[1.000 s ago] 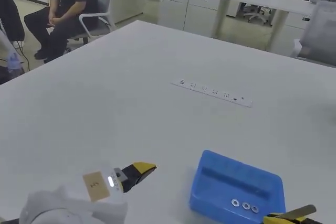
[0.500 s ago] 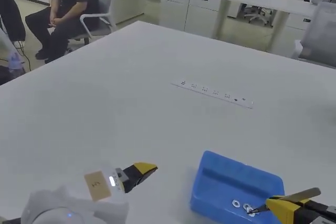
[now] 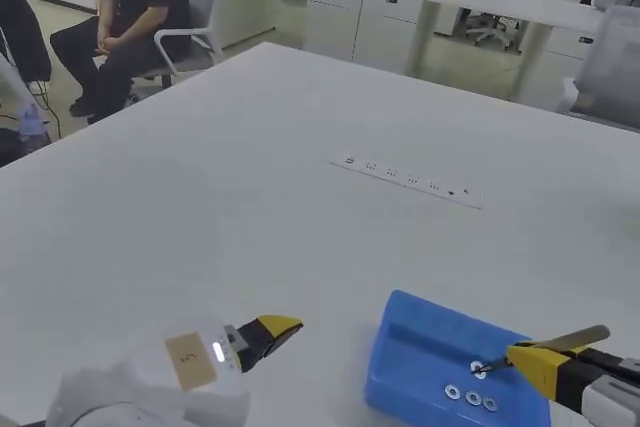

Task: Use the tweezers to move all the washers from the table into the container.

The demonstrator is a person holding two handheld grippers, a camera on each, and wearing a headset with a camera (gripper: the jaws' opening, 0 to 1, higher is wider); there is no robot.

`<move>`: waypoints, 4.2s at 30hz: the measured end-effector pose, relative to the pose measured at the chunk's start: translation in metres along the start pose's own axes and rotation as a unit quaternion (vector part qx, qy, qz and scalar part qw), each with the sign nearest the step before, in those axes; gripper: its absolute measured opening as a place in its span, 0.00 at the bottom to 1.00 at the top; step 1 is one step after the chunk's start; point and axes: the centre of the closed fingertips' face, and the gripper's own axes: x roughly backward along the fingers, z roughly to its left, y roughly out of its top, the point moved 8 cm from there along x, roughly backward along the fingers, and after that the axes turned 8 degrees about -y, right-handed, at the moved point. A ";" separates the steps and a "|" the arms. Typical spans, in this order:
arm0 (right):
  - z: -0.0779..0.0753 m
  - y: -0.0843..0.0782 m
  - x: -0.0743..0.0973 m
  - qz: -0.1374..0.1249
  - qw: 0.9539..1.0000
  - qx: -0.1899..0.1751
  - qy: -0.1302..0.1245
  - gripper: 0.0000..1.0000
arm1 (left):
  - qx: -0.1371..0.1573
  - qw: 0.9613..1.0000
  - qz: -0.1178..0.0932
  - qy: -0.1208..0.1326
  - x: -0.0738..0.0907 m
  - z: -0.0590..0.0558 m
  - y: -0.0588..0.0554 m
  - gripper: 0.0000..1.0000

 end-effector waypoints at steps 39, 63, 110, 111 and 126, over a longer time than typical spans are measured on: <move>-0.014 -0.005 -0.057 0.068 0.996 0.053 0.006 0.03 | 0.004 1.000 0.000 0.001 0.001 0.001 -0.001 0.75; -0.020 -0.023 -0.081 0.136 0.988 0.073 0.026 0.03 | 0.006 1.000 0.000 0.003 0.001 0.002 -0.001 0.75; 0.005 -0.006 -0.043 0.079 0.991 0.098 0.037 0.03 | 0.003 1.000 0.007 -0.003 -0.002 0.001 -0.004 0.74; 0.006 -0.006 -0.041 0.078 0.992 0.097 0.036 0.03 | 0.003 1.000 0.007 -0.003 -0.001 0.001 -0.004 0.74; 0.008 -0.014 -0.008 0.072 0.994 0.078 0.031 0.03 | 0.001 1.000 0.014 -0.009 -0.002 0.000 -0.004 0.74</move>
